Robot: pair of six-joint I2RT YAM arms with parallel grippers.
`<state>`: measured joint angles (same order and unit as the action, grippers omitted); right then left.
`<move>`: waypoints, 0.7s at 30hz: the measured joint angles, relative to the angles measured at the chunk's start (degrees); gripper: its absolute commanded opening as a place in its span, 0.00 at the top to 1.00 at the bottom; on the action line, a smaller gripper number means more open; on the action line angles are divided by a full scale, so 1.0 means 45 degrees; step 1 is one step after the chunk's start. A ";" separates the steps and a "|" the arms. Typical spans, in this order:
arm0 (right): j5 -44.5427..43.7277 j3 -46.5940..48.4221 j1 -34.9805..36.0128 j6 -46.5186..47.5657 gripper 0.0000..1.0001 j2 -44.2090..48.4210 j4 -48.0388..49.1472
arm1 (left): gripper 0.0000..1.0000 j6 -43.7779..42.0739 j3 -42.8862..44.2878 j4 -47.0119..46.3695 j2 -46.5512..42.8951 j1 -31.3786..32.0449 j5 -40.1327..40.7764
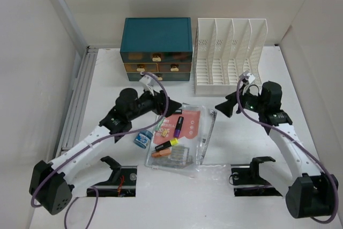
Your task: Organize the desk
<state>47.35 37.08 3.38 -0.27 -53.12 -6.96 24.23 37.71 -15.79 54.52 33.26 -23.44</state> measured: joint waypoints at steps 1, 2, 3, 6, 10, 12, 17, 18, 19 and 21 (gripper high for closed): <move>0.0087 -0.0073 0.0083 -0.0019 0.00 -0.0170 0.0063 | 0.25 -0.0068 -0.0010 -0.0005 0.0136 0.0539 0.0311; 0.0194 -0.0121 0.0272 -0.0010 0.00 -0.0374 0.0102 | 0.27 -0.0175 -0.0015 -0.0015 0.0282 0.1035 0.0641; 0.0296 -0.0131 0.0491 -0.0029 0.00 -0.0622 0.0126 | 0.29 -0.0233 -0.0049 -0.0044 0.0418 0.1433 0.0981; 0.0520 -0.0126 0.1399 -0.0034 0.00 -0.1481 0.0369 | 0.33 -0.0374 -0.0471 -0.0330 0.0661 0.2278 0.1909; 0.0709 0.0015 0.2385 0.0049 0.03 -0.3215 0.0520 | 0.45 -0.0466 -0.1370 -0.0622 0.0879 0.2535 0.3075; 0.0695 0.0228 0.2798 0.0107 0.11 -0.4192 0.0568 | 0.49 -0.0529 -0.1787 -0.0801 0.1054 0.2501 0.3536; 0.0335 0.1020 0.3682 -0.0117 0.19 -0.6397 0.0670 | 0.52 -0.0602 -0.2696 -0.1744 0.1583 0.1996 0.3691; 0.0180 0.1141 0.3827 -0.0160 0.19 -0.6771 0.0709 | 0.52 -0.0612 -0.2749 -0.1875 0.1729 0.1894 0.3716; 0.0044 0.1195 0.3920 -0.0238 0.19 -0.7004 0.0729 | 0.52 -0.0651 -0.2764 -0.1996 0.1899 0.1821 0.3735; -0.0223 0.1229 0.4036 -0.0379 0.19 -0.7305 0.0748 | 0.53 -0.0729 -0.2764 -0.2302 0.2283 0.1778 0.3745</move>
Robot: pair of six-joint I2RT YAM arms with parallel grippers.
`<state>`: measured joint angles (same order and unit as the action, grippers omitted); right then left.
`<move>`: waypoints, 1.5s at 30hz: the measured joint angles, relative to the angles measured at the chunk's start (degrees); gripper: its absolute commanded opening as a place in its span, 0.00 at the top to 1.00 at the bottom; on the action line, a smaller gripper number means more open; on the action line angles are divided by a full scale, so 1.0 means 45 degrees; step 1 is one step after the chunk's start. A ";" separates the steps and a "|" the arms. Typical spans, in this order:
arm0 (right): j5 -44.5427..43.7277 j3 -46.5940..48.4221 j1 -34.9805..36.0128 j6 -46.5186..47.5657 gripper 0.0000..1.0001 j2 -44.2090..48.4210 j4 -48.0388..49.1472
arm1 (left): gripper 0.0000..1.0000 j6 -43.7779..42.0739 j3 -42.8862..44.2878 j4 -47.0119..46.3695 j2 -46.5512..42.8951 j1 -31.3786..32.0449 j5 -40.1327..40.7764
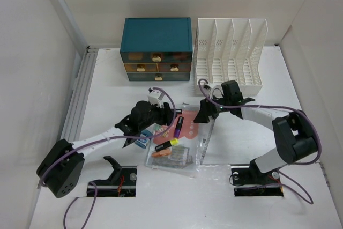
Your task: Organize the desk
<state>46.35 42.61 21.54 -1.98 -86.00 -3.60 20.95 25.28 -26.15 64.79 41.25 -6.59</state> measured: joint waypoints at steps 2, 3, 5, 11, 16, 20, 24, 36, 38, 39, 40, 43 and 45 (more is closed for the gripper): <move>-0.0389 0.0000 0.0034 -0.0180 0.19 -0.0068 0.0024 | 0.53 -0.0107 0.0000 -0.0209 0.0408 -0.0029 -0.0005; -0.0491 0.0000 0.0044 -0.0209 0.19 -0.0063 0.0044 | 0.53 -0.0160 0.0005 -0.0253 0.0593 -0.0029 0.0000; -0.0777 0.0000 0.0029 -0.0321 0.19 -0.0034 0.0121 | 0.53 -0.0262 0.0005 -0.0301 0.0855 -0.0029 0.0010; -0.1637 -0.0087 -0.0029 -0.0627 0.19 0.1035 0.0151 | 0.54 -0.0578 0.0010 -0.0437 0.1078 -0.0053 0.0277; -0.2113 -0.0097 -0.0194 -0.0777 0.19 0.1715 0.0291 | 0.54 -0.0685 0.0107 -0.0573 0.1263 -0.0141 0.0393; -0.2249 -0.0102 -0.0534 -0.0869 0.19 0.1185 0.0267 | 0.54 -0.0695 0.0112 -0.0792 0.1583 -0.0194 0.0476; -0.2254 -0.0248 -0.0641 -0.0947 0.19 0.0529 0.0248 | 0.54 -0.0699 0.0117 -0.0952 0.1855 -0.0194 0.0476; -0.1117 -0.0083 -0.0631 -0.1171 0.20 -0.0957 0.0724 | 0.57 -0.0855 0.0131 -0.1608 0.2861 -0.0194 0.0355; -0.0850 0.0073 -0.0597 -0.1200 0.21 -0.1268 0.0835 | 0.58 -0.0811 0.0131 -0.1865 0.3186 -0.0194 0.0180; -0.0719 0.0136 -0.0549 -0.1229 0.21 -0.1423 0.0899 | 0.60 -0.0767 0.0131 -0.1982 0.3356 -0.0194 0.0097; -0.0602 0.0194 -0.0515 -0.1234 0.23 -0.1559 0.0923 | 0.60 -0.0738 0.0131 -0.2113 0.3526 -0.0194 -0.0005; -0.0233 0.0398 -0.0330 -0.1239 0.25 -0.1894 0.0976 | 0.64 -0.0622 0.0131 -0.2487 0.4075 -0.0194 -0.0272; -0.0063 0.0515 -0.0180 -0.1229 0.30 -0.2079 0.0991 | 0.65 -0.0583 0.0131 -0.2613 0.4352 -0.0194 -0.0437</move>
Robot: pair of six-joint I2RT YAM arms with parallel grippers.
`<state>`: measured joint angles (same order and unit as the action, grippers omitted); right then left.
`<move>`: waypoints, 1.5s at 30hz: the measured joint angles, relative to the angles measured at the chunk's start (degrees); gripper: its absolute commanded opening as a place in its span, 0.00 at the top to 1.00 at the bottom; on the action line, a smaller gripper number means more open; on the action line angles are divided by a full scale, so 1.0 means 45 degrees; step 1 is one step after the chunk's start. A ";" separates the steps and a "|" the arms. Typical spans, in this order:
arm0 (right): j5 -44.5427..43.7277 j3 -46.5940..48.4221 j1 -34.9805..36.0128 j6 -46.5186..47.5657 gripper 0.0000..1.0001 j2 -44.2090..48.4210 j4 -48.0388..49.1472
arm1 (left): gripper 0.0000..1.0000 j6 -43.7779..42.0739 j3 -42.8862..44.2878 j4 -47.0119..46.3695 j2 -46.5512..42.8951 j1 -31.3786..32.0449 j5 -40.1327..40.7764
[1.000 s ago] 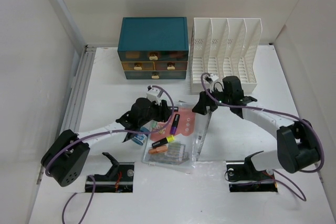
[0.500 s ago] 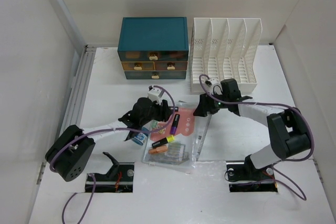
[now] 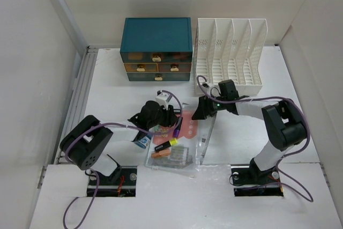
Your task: Organize the desk
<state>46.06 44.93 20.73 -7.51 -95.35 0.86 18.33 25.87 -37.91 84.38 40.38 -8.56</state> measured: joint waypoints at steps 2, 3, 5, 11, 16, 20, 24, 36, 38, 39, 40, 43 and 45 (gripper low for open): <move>0.0058 0.0034 0.0175 0.0029 0.35 -0.0107 0.0010 | 0.67 0.0039 0.0000 -0.0102 0.0209 0.0000 -0.0121; 0.0092 0.0034 0.0243 0.0044 0.43 -0.0131 0.0000 | 0.67 0.0039 0.0000 -0.0160 0.0306 0.0000 -0.0199; 0.0107 0.0034 0.0505 0.0112 0.55 -0.0199 -0.0073 | 0.67 0.0053 0.0005 -0.0301 0.0510 0.0000 -0.0345; 0.0141 0.0034 0.0743 0.0219 1.00 -0.0413 -0.0423 | 0.67 0.0097 0.0102 -0.0685 0.0884 0.0000 -0.0573; 0.0340 0.0058 0.0520 0.0238 1.00 -0.0272 -0.0510 | 0.63 0.0092 0.0185 -0.0690 0.0903 0.0000 -0.0665; 0.0355 0.0102 -0.0306 0.0447 1.00 0.0782 -0.1117 | 0.52 0.0015 0.0602 -0.0515 0.0894 0.0000 -0.0612; -0.0199 0.0486 -0.0889 0.0981 1.00 0.2477 -0.1860 | 0.49 -0.0102 0.1035 -0.0136 0.0690 -0.0015 -0.0452; -0.2424 0.2176 -0.0408 0.2909 1.00 0.4755 -0.3356 | 0.49 -0.0437 0.1438 0.0583 0.0024 -0.0180 -0.0238; -0.2832 0.2346 -0.0267 0.3157 1.00 0.5081 -0.3580 | 0.49 -0.0457 0.1438 0.0607 -0.0010 -0.0209 -0.0228; -0.3011 0.2487 -0.0233 0.3288 1.00 0.5236 -0.3725 | 0.49 -0.0481 0.1438 0.0622 -0.0024 -0.0228 -0.0223; -0.3181 0.2637 -0.0180 0.3415 1.00 0.5387 -0.3837 | 0.49 -0.0495 0.1438 0.0631 -0.0029 -0.0228 -0.0223; -0.3628 0.3201 -0.0170 0.3784 1.00 0.5736 -0.4114 | 0.49 -0.0539 0.1443 0.0699 -0.0029 -0.0287 -0.0194; -0.3832 0.3560 -0.0175 0.4051 1.00 0.5960 -0.4265 | 0.49 -0.0554 0.1443 0.0758 -0.0024 -0.0335 -0.0189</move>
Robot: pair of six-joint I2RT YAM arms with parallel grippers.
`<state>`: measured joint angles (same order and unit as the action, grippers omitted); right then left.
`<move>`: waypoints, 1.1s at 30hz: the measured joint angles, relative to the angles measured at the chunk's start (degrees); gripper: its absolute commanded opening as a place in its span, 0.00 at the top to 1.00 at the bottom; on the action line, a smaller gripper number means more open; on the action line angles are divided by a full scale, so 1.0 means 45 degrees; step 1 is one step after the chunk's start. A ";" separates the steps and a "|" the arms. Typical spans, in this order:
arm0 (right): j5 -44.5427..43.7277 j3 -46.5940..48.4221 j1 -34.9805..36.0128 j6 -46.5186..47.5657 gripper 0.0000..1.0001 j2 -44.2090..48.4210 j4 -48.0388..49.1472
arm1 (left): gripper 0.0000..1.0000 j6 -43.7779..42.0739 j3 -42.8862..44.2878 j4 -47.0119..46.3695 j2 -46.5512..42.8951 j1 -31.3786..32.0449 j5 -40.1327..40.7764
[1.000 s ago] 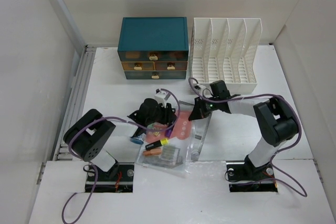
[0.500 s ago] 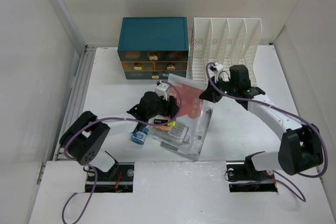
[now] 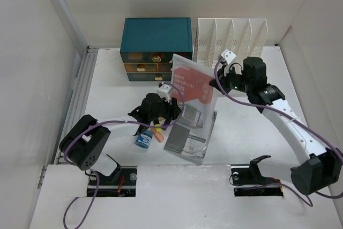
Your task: Organize the desk
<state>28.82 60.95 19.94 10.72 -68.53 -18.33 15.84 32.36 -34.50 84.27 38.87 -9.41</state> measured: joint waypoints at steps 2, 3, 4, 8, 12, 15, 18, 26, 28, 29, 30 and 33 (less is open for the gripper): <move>-0.0199 0.0471 0.0005 0.0228 1.00 0.0194 -0.0175 | 0.49 -0.0049 0.0000 0.0034 0.0049 0.0000 0.0005; -0.0296 0.0714 0.0005 0.0330 1.00 0.0306 -0.0243 | 0.49 -0.0073 0.0000 0.0058 0.0083 -0.0005 0.0010; -0.0369 0.0942 0.0005 0.0423 1.00 0.0403 -0.0306 | 0.49 -0.0078 0.0000 0.0117 0.0107 -0.0005 0.0010; -0.1078 0.1948 0.0005 0.0777 1.00 0.0772 -0.0680 | 0.49 -0.0083 0.0005 0.0228 0.0165 -0.0073 0.0010; -0.1865 0.2735 0.0000 0.0918 1.00 0.1088 -0.0748 | 0.48 -0.0087 0.0087 0.0311 0.0165 -0.0097 0.0005; -0.2458 0.3128 -0.0005 0.0967 1.00 0.1384 -0.0743 | 0.45 -0.0092 0.0194 0.0306 0.0165 -0.0107 0.0000; -0.3211 0.3434 -0.0034 0.0971 1.00 0.1501 -0.0636 | 0.45 -0.0097 0.0233 0.0311 0.0165 -0.0107 -0.0024; -0.5634 0.3735 -0.0510 0.0894 1.00 0.1535 -0.0204 | 0.40 -0.0112 0.0238 0.0471 -0.0121 -0.0107 -0.0151; -0.6207 0.3808 -0.0549 0.0889 1.00 0.1540 -0.0121 | 0.36 -0.0121 0.0243 0.0491 -0.0277 -0.0107 -0.0151; -0.6494 0.3861 -0.0593 0.0894 1.00 0.1540 -0.0102 | 0.34 -0.0121 0.0243 0.0491 -0.0345 -0.0107 -0.0155; -0.6795 0.3886 -0.0597 0.0889 1.00 0.1540 -0.0029 | 0.32 -0.0121 0.0248 0.0486 -0.0384 -0.0107 -0.0155; -0.7616 0.3993 -0.0685 0.0879 1.00 0.1525 0.0204 | 0.25 -0.0131 0.0248 0.0491 -0.0418 -0.0107 -0.0170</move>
<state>-5.45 78.91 16.86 14.68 -61.67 -17.41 15.25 33.47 -32.29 82.39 38.39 -10.17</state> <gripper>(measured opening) 0.026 0.720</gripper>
